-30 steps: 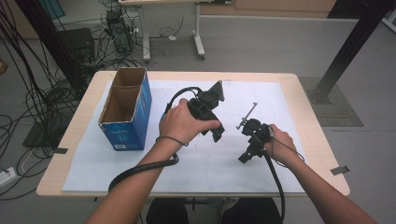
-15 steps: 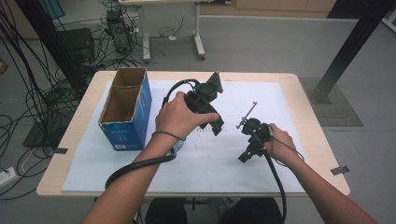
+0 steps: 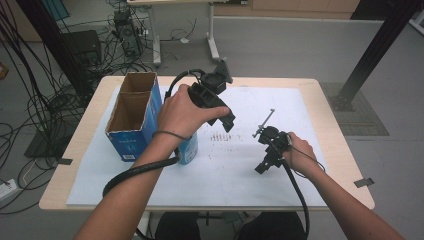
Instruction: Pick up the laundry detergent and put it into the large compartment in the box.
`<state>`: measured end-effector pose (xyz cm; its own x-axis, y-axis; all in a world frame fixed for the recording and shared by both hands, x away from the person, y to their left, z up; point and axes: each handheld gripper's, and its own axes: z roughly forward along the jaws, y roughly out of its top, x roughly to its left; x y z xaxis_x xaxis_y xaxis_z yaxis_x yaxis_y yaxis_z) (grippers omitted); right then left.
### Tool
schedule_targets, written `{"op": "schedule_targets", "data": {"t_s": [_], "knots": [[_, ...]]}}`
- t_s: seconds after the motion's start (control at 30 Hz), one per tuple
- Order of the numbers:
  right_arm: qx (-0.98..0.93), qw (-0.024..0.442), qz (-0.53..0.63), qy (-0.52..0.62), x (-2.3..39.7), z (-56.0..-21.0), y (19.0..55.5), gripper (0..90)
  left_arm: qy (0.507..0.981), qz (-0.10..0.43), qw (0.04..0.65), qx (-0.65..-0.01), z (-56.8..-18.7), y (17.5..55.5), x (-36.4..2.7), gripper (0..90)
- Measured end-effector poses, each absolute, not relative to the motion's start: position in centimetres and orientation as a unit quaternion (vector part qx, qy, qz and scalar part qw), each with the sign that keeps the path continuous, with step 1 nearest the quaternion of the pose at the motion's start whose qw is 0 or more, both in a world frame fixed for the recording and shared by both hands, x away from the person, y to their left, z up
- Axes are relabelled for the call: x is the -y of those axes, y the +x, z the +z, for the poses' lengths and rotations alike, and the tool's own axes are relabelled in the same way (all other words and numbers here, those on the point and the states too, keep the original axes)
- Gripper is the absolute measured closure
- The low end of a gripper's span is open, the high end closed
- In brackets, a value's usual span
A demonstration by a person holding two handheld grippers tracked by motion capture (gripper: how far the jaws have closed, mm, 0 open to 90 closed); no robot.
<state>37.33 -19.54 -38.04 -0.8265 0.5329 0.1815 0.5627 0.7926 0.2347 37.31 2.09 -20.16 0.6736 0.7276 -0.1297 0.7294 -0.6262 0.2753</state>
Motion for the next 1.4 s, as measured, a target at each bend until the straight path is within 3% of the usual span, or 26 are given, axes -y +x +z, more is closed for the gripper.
{"op": "schedule_targets", "data": {"t_s": [0.73, 1.4], "knots": [[0.944, 0.052, -0.143, -0.293, 19.8, -37.8, 37.5, 7.1, 0.887, 0.030, 0.169, -0.429, -16.7, 37.8, -4.9, 9.3], [0.944, 0.058, -0.146, -0.290, 20.0, -37.9, 37.3, 7.4, 0.867, 0.052, 0.148, -0.473, -18.7, 39.2, -7.9, 9.3]]}}
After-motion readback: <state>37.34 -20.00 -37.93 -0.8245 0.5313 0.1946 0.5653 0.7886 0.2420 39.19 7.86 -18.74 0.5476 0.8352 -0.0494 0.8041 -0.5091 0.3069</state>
